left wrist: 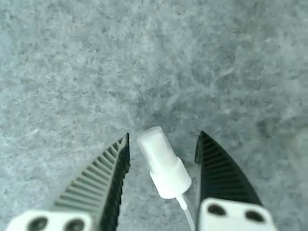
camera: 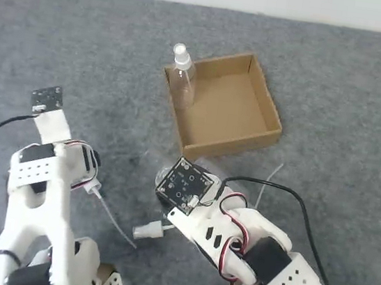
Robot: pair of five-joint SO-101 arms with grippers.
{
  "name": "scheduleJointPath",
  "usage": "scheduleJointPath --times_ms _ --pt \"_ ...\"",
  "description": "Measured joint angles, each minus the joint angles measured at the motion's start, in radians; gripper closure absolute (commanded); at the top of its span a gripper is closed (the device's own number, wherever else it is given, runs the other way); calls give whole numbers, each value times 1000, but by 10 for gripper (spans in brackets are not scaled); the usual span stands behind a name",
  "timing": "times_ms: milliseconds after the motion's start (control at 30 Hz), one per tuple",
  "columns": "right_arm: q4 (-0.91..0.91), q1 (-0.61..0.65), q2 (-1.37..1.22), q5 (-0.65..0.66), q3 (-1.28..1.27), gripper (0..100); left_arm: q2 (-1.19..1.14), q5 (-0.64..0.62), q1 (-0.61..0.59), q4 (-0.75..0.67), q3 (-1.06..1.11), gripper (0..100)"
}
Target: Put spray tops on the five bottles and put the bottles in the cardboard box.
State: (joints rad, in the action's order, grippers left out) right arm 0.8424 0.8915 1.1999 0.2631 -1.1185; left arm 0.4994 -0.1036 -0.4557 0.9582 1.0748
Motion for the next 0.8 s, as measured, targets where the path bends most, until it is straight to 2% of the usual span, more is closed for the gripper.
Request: scheduleJointPath --times_ms 133,400,800 --pt "0 0 0 0 0 979 -38 3 -3 -9 0 793" --pt "0 0 0 0 0 979 -265 12 -3 29 -107 794" --pt "0 0 0 0 0 979 -288 23 -3 48 -132 795"
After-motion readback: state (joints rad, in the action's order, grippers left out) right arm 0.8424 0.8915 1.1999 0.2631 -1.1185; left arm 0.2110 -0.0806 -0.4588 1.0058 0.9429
